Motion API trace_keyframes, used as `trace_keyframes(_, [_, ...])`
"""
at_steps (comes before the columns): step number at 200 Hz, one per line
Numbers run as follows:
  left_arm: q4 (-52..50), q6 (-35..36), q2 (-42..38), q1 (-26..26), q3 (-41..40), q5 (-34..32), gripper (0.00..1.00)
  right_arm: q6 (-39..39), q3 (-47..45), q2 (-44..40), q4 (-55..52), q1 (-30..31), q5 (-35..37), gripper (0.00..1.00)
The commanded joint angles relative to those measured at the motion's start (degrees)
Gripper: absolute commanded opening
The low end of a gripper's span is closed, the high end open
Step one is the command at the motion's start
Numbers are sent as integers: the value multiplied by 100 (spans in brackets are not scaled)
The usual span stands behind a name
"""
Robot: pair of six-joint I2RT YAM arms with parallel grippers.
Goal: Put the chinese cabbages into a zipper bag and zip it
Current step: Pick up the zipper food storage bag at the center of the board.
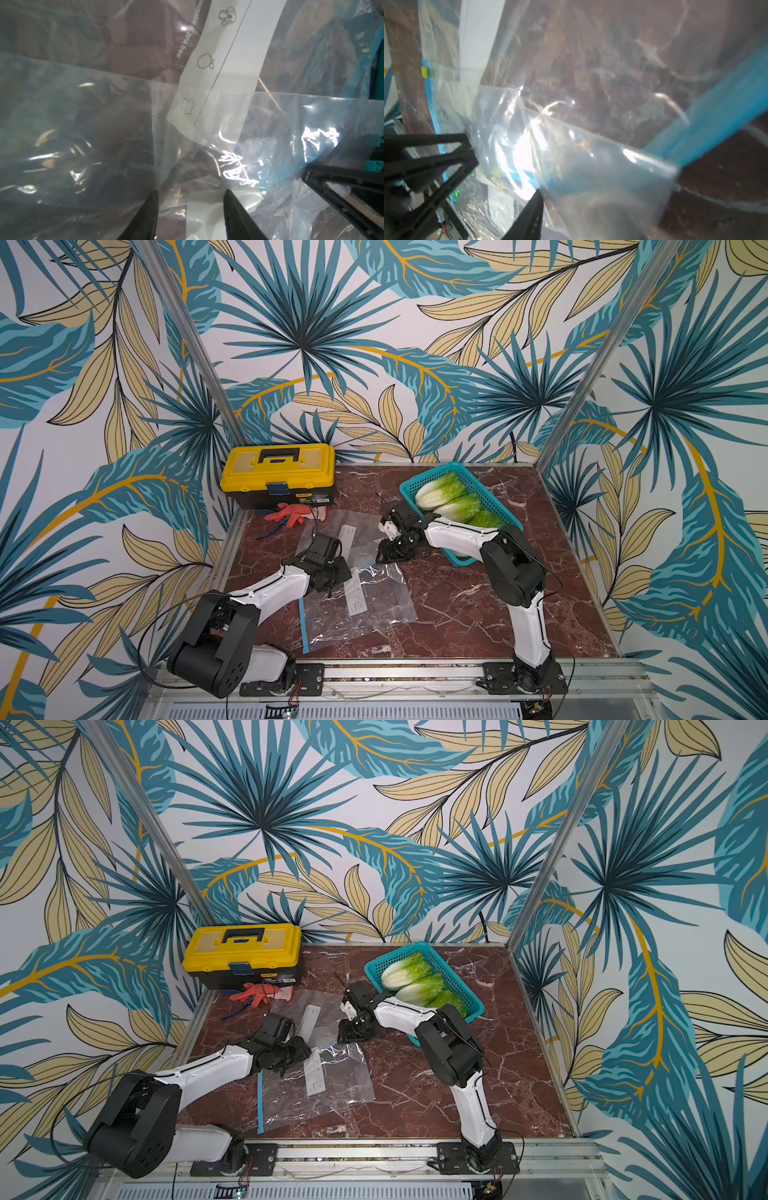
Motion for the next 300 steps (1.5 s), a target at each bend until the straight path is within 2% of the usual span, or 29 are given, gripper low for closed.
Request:
trace_keyframes(1, [65, 96, -267, 13, -48, 122, 51, 96, -151, -300, -44, 15, -285, 32])
trace_keyframes(25, [-155, 196, -681, 23, 91, 171, 52, 38, -175, -499, -330, 14, -327, 17])
trace_keyframes(43, [-602, 408, -1000, 24, 407, 144, 55, -144, -200, -754, -661, 9, -348, 9])
trace_keyframes(69, [-1341, 753, -1501, 81, 953, -149, 65, -496, -177, -1192, -1251, -7, -360, 5])
trace_keyframes(100, [-1404, 920, -2118, 336, 1212, -124, 77, -887, -109, -1697, -1799, -61, -294, 0])
trace_keyframes(125, [-1470, 956, -2291, 585, 1443, 177, 82, -1021, 224, -1935, -2102, -215, -293, 0])
trace_keyframes(139, [-1466, 980, -2358, 792, 1545, 433, 86, -965, 407, -2078, -2077, -402, -542, 0])
trace_keyframes(160, [-1335, 919, -2409, 1331, 1583, 1159, 90, -859, 721, -2292, -2021, -615, -1009, 0])
trace_keyframes(177, [-939, 808, -2377, 1647, 1391, 1772, 91, -824, 1097, -2335, -2079, -662, -1088, 0])
trace_keyframes(204, [65, 406, -2258, 1941, 456, 2126, 91, -612, 1615, -2334, -2035, -671, -1409, 0])
trace_keyframes(228, [1242, -349, -2154, 2192, -285, 2723, 91, -287, 2068, -2361, -1861, -671, -1670, 0])
trace_keyframes(252, [2302, -1418, -2054, 2138, -710, 3097, 92, 296, 2480, -2373, -1462, -671, -1273, 0])
trace_keyframes(274, [2526, -1944, -2148, 1933, -803, 3007, 95, 1036, 2486, -2326, -607, -673, -1013, 0])
trace_keyframes(289, [2761, -2400, -2304, 1628, -971, 2723, 98, 1482, 2372, -2311, 68, -671, -934, 0])
trace_keyframes(300, [2759, -2468, -2375, 1389, -1011, 2484, 98, 1847, 2280, -2300, 532, -670, -947, 0])
